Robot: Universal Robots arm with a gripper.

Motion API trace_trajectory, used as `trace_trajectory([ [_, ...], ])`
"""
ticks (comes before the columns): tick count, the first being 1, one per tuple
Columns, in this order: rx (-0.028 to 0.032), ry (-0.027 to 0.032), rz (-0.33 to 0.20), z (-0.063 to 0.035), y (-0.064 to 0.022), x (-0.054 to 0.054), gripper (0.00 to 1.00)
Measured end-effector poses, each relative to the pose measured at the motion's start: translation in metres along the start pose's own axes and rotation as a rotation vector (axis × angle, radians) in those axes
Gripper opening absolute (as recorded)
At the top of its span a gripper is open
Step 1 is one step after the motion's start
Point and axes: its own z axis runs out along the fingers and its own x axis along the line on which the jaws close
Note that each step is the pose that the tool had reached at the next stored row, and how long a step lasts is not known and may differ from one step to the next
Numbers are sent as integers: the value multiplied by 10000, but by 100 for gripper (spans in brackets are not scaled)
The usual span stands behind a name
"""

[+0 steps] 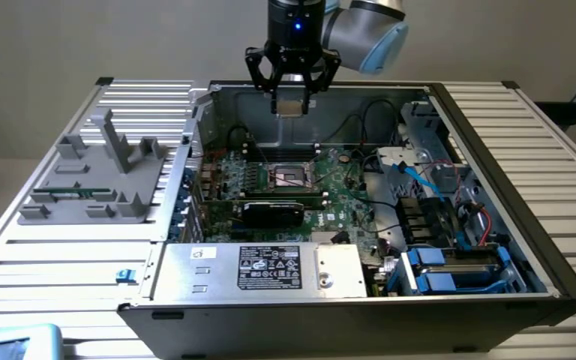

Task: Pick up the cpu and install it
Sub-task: 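Place the cpu into insertion slot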

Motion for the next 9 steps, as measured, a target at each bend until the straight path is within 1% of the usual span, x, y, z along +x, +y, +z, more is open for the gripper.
trace_trajectory([
  [7,0,0,0,0,0,0,55],
  [9,-4,-3,108,0,0,0,55],
])
